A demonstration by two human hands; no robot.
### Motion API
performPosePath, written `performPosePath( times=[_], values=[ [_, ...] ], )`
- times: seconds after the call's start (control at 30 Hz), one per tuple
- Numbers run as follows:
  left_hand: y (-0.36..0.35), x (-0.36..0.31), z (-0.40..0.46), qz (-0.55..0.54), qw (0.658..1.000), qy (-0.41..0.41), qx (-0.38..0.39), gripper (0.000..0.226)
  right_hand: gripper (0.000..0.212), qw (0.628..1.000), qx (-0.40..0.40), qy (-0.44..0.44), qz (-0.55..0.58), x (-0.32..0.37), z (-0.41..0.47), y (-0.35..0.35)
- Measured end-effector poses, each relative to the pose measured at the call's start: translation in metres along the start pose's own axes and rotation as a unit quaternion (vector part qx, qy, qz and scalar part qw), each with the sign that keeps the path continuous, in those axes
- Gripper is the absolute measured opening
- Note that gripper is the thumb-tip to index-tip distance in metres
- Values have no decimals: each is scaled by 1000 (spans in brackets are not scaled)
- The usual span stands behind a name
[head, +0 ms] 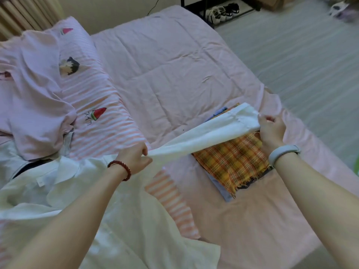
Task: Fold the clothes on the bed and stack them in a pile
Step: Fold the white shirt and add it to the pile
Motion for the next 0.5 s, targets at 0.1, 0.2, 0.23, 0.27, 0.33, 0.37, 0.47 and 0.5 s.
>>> performPosePath(
  times=[0.1,0.2,0.23,0.27,0.33,0.37,0.47,0.5],
  values=[
    [-30,-16,4,50,998,-18,26,44,38,993,20,-116,25,-53,8,-2],
    [-49,-31,10,81,995,-38,34,56,22,988,-8,-147,46,-82,3,-1],
    [-56,-36,11,84,995,-49,39,55,14,988,-12,-149,47,-86,2,-2],
    [-62,-42,12,87,993,-62,44,53,10,987,-10,-155,48,-90,0,-6],
    [-69,-51,12,91,992,-80,41,52,13,985,9,-167,42,-92,-2,-15],
    [-71,-54,12,87,992,-79,37,52,11,983,19,-178,39,-93,-3,-20],
    [-72,-52,17,58,997,-51,25,54,6,973,40,-224,36,-95,-6,-32],
    [-72,-48,21,49,998,-33,19,55,9,972,44,-228,42,-94,-6,-36]
  ],
)
Point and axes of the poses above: each hand's wrist, its own z-axis towards the middle knuckle, its own y-axis out of the back of the hand, x = y × z, the point moved 10 cm from there along z, towards the middle knuckle, and after that the axes turned 10 degrees about -x, right-handed, at the moved point
